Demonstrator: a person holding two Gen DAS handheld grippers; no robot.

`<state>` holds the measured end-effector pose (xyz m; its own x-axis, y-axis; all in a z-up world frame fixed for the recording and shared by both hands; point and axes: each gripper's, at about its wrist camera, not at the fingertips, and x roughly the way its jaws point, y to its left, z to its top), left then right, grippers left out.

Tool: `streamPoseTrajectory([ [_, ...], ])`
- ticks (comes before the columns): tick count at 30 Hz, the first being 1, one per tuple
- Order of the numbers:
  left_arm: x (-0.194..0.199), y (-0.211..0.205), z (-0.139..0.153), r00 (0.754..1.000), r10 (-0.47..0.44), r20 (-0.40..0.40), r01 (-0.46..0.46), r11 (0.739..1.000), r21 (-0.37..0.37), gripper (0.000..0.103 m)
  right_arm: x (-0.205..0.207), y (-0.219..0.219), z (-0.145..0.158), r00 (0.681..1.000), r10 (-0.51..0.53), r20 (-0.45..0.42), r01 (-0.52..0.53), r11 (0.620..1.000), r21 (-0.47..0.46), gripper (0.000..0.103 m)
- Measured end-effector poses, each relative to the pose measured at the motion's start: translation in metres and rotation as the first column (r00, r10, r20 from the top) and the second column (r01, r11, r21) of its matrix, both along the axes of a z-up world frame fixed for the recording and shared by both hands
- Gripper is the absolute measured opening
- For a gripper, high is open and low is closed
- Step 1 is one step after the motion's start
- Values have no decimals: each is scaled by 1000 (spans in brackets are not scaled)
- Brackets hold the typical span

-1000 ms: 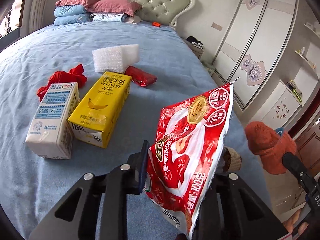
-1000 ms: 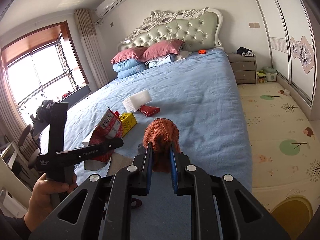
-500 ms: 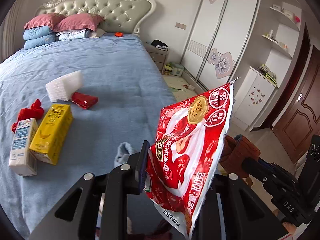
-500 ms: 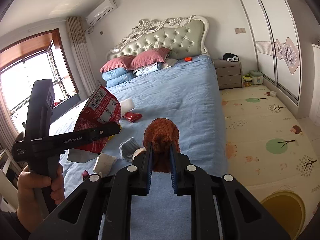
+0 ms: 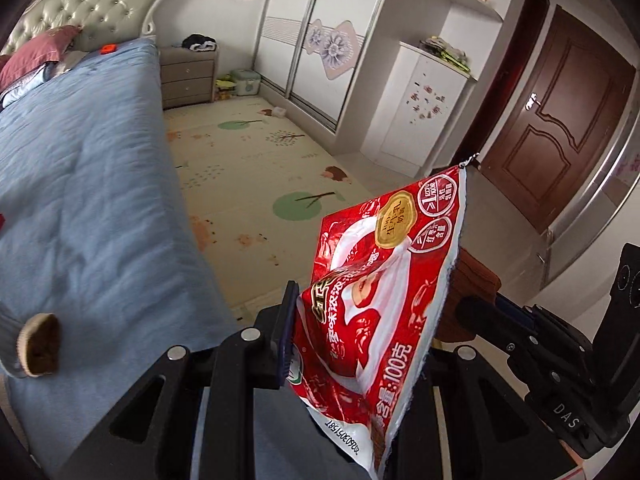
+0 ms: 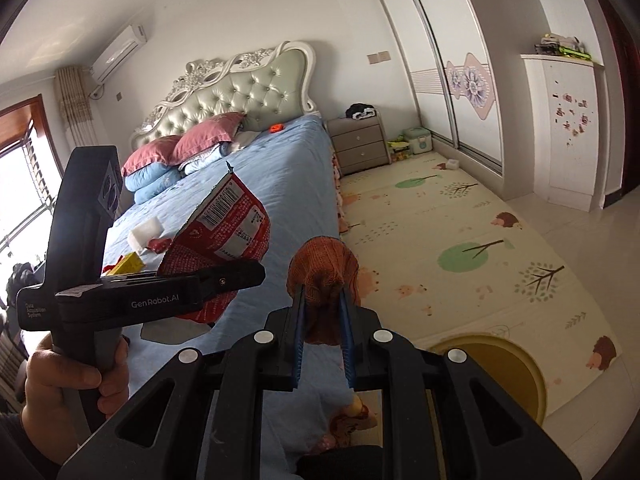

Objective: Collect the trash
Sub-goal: 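Carry bag and cap to the yellow bin and release both inside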

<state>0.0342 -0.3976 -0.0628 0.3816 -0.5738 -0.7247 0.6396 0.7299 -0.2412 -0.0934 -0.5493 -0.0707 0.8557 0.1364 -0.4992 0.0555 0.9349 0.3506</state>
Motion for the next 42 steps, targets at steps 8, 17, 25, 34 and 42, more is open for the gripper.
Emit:
streamPoseTrajectory([
  [8,-7,-80,-62,972,-149,-183,167,982,84,24,-36,-60,-44,985,-125,-119,125,992,-6,16],
  [17,3,-135,-119,926,-184,-331,243,959,146,24,-51,-99,-91,954,-198,-226,206,978,16,16],
  [25,4,-149,-135,924,-166,-344,250,944,215,94,-46,-121,-123,931,-221,-292,241,970,36,45],
  [34,0,-148,-130,932,-195,-306,266,940,212,94,-58,-137,-126,914,-275,-298,310,948,76,47],
  [42,-12,-126,-90,961,-195,-194,227,961,159,94,-57,-121,-101,936,-251,-249,278,957,83,47],
])
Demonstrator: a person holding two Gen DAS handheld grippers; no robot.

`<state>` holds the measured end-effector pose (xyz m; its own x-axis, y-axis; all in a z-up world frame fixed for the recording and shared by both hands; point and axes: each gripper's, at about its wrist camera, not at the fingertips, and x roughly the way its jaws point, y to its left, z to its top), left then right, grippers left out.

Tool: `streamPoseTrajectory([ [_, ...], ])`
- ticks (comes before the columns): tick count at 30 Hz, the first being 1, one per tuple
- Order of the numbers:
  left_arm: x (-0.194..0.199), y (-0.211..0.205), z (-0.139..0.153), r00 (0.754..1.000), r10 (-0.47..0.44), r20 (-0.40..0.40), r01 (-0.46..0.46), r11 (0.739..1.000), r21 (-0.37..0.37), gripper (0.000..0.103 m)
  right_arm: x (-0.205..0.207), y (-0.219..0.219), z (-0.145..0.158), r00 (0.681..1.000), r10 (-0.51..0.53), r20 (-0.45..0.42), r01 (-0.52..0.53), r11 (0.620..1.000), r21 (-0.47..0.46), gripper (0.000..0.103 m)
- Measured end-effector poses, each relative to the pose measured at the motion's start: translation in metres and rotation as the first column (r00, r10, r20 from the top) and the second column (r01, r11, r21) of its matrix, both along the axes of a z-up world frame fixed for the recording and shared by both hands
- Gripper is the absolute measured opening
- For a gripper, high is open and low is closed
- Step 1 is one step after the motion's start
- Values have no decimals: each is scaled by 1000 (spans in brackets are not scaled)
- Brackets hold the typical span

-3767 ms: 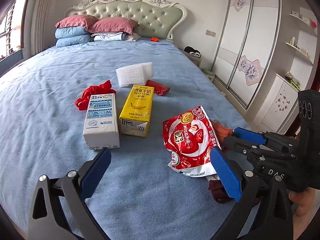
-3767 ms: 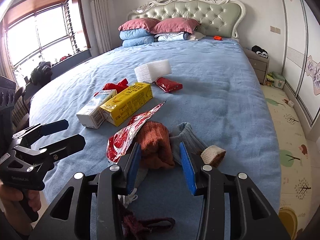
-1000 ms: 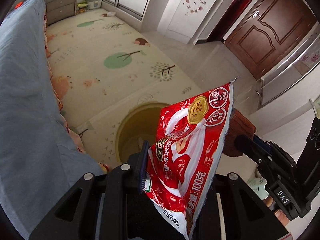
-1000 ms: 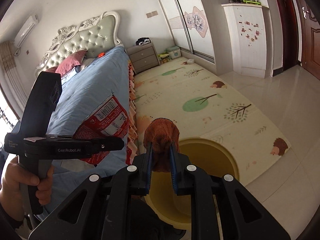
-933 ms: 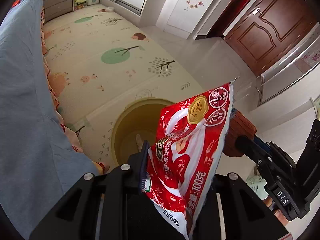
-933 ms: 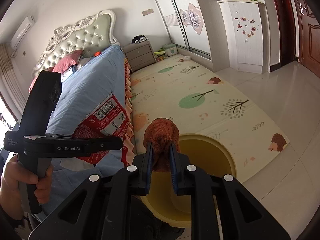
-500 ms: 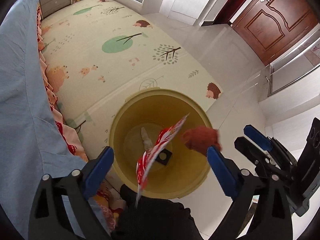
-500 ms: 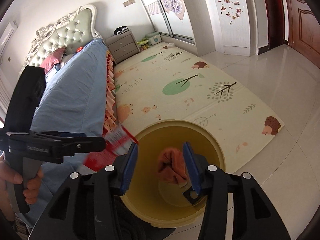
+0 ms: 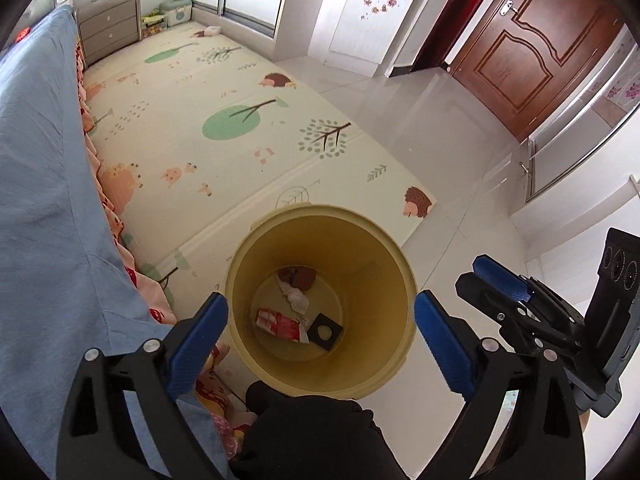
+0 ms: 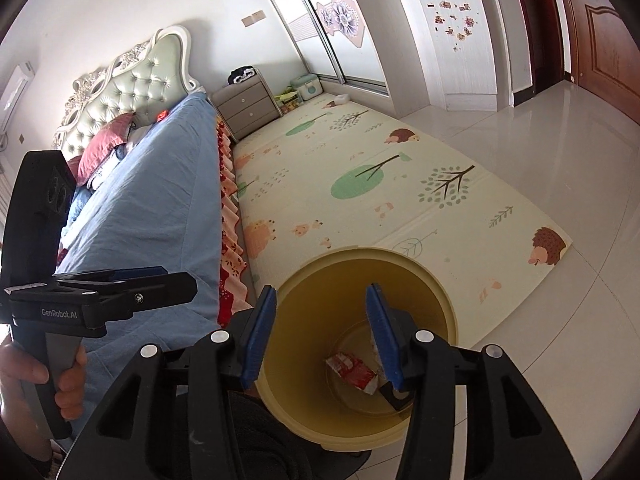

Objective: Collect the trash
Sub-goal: 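Carry bag and cap to the yellow bin and release both inside, then grasp the dark red ribbon with the left tool while the right tool grasps the white glove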

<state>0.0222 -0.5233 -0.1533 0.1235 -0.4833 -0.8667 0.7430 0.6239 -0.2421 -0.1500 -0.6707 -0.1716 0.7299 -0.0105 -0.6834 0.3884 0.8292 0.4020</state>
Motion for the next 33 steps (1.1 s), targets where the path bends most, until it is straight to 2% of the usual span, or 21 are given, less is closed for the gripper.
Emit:
streamPoseTrajectory([
  [3,-5,27,28,996,42,78,-39,998,-43,94,5,15,19,999,37,38,-36,999,-25,47],
  [7,-12,75,63,977,116,181,-100,990,-98,94,22,49,42,989,130,68,-125,990,-69,47],
  [11,-16,127,90,949,185,255,-158,980,-125,94,42,86,61,968,228,109,-219,972,-84,47],
  [15,-22,182,112,906,271,324,-233,961,-151,94,61,127,82,932,327,159,-315,944,-95,47],
  [19,-25,229,116,871,328,365,-295,944,-146,95,77,172,100,886,424,189,-407,905,-124,50],
  [24,-30,277,112,846,377,376,-352,926,-136,95,95,222,113,835,517,189,-490,855,-171,52],
  [29,-38,325,104,837,402,372,-375,915,-145,95,106,258,114,800,573,180,-547,818,-176,52],
  [33,-40,361,95,805,457,377,-431,889,-158,95,110,282,113,780,602,170,-578,797,-174,53],
])
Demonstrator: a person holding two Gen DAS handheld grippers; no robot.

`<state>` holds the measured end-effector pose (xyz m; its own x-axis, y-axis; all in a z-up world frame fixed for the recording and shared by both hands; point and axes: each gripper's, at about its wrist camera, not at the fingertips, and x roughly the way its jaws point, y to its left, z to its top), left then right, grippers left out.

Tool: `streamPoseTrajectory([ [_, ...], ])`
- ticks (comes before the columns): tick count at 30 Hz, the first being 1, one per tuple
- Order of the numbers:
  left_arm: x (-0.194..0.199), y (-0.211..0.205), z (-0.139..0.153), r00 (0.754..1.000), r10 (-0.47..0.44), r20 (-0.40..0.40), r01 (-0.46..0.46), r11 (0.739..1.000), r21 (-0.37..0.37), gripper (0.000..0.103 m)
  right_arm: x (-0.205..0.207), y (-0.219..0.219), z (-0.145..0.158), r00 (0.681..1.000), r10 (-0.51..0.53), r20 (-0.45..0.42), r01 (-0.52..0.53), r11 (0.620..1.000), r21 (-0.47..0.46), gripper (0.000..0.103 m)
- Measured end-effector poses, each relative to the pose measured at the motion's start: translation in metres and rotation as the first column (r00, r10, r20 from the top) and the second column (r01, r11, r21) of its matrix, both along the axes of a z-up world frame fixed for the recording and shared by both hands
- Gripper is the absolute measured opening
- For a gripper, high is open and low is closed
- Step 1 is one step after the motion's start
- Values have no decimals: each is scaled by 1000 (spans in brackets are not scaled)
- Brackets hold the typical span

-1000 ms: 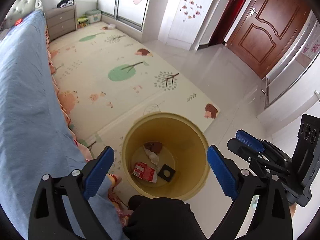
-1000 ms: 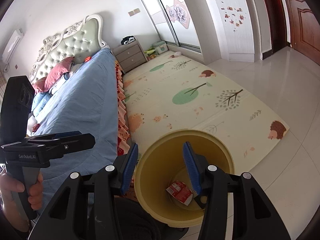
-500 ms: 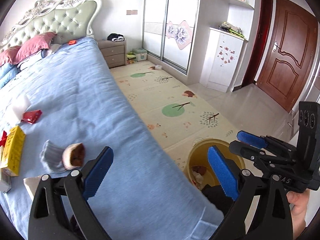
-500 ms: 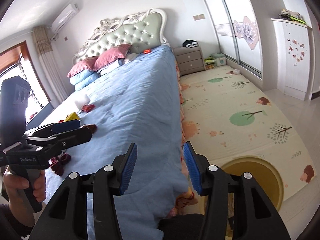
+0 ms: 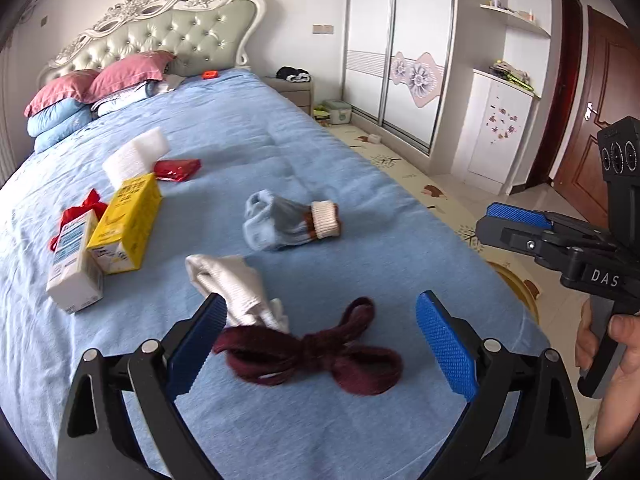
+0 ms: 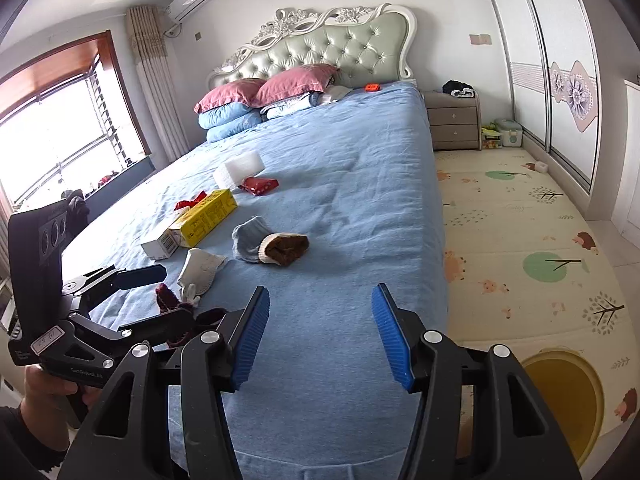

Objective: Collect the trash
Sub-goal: 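Grasp the dark red ribbon with the left tool while the right tool grasps the white glove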

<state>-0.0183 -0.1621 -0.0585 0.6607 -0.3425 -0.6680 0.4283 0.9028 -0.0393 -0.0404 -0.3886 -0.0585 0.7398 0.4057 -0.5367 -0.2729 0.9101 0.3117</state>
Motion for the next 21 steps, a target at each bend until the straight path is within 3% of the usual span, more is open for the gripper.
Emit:
streamPoseTrajectory([
  [5,5,31,-10,997,44,-63,-48,997,-65,95,6,26,1,999,45,-4,-45,999,-9,53],
  [13,18,33,-28,990,33,-134,-50,991,-127,93,12,39,10,997,70,13,-70,997,-13,53],
  [15,13,32,-28,992,53,-112,-66,990,-124,80,13,39,10,998,69,13,-69,998,-11,53],
  [16,12,32,-28,993,45,-111,-60,990,-130,65,13,38,10,998,68,12,-68,998,-10,53],
  [17,10,31,-28,992,30,-120,-48,988,-145,57,14,39,9,998,66,10,-65,998,-11,53],
  [21,1,28,-27,993,34,-110,-49,990,-135,45,18,41,5,997,72,-5,-72,997,-5,53],
])
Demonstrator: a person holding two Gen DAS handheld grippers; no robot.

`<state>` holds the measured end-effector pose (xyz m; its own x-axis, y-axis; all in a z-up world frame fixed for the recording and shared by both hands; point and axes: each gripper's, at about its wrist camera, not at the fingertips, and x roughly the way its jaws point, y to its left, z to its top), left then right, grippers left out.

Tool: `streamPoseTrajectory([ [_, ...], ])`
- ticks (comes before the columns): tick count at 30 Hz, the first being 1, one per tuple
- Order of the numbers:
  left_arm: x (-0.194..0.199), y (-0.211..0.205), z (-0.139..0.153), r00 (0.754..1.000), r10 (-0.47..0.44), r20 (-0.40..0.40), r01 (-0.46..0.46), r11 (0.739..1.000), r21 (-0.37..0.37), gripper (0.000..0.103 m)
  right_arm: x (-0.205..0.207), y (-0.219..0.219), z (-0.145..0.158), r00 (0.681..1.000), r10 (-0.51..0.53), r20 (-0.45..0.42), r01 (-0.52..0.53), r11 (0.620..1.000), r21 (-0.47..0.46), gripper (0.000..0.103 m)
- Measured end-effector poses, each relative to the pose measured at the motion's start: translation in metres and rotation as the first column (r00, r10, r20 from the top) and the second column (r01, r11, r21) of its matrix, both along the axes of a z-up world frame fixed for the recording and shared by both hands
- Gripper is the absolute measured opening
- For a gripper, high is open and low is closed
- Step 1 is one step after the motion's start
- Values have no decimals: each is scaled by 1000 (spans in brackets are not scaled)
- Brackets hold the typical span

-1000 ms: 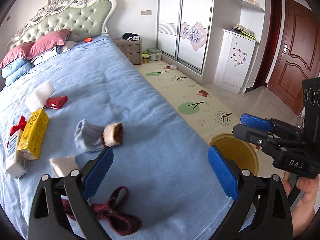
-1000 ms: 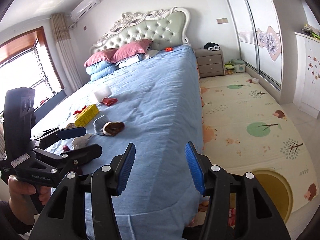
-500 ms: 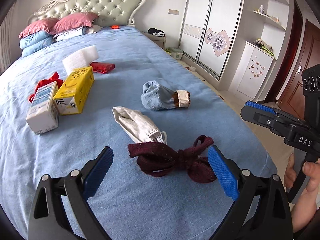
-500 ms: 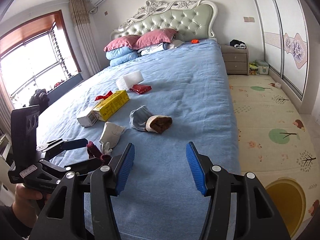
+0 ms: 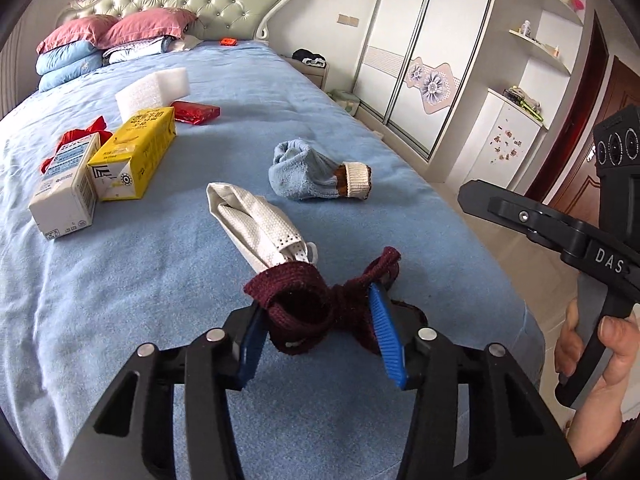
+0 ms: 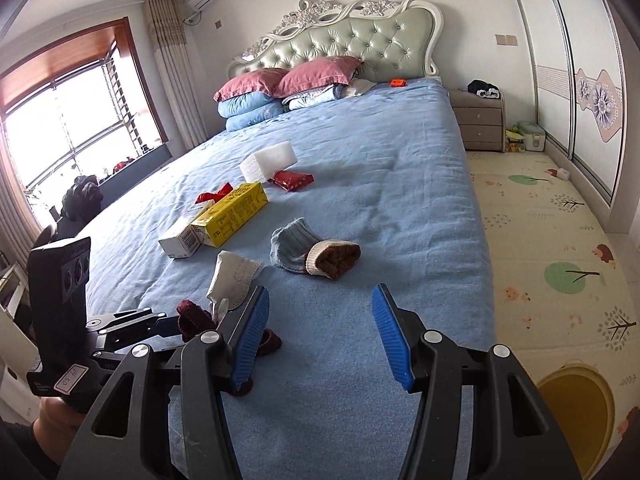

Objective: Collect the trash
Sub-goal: 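Grasp the dark red ribbon with the left tool while the right tool grasps the white glove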

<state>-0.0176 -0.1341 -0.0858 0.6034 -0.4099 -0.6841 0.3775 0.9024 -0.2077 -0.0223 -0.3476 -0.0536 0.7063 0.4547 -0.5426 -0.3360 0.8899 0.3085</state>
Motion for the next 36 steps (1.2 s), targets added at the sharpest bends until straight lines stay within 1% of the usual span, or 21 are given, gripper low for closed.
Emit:
streamPoseTrajectory([
  [2,-4,3,1,1000,3,-8,-3,1000,-27,35,1,4,-1,1000,12,-1,-12,1000,3,53],
  [5,-9,11,3,1000,9,-13,-10,998,-59,32,2,13,-2,999,39,-2,-39,999,1,53],
  [9,-13,28,4,999,14,-46,-19,992,-126,31,7,27,0,997,81,-4,-81,997,-2,53],
  [11,-16,39,5,998,31,-49,-38,989,-145,31,10,35,0,995,100,-9,-100,995,3,53],
  [16,-17,70,14,995,97,-20,-99,982,-159,31,22,61,-4,987,158,-39,-157,987,33,53],
  [20,-11,98,16,987,160,-10,-160,972,-171,31,34,83,-12,976,203,-82,-198,978,71,53],
  [24,-2,118,19,977,212,-3,-209,963,-171,31,44,101,-17,968,224,-112,-219,974,61,52],
  [25,-1,122,20,976,218,-1,-215,961,-173,31,45,105,-18,968,222,-119,-218,975,48,49],
  [26,0,124,20,975,223,0,-220,959,-176,31,47,108,-19,968,214,-128,-212,977,29,41],
  [27,1,125,21,975,223,0,-220,959,-179,31,50,112,-21,968,209,-140,-210,978,9,36],
  [28,2,126,22,975,223,2,-219,959,-181,31,52,114,-24,967,205,-152,-209,978,-11,25],
  [30,4,125,23,976,220,4,-215,959,-185,31,52,113,-26,968,196,-154,-201,979,-19,21],
  [32,6,123,25,977,212,3,-207,958,-197,31,47,110,-22,975,181,-132,-185,982,-24,17],
  [36,10,110,29,983,185,4,-180,962,-204,31,35,89,-11,981,176,-79,-174,984,28,17],
])
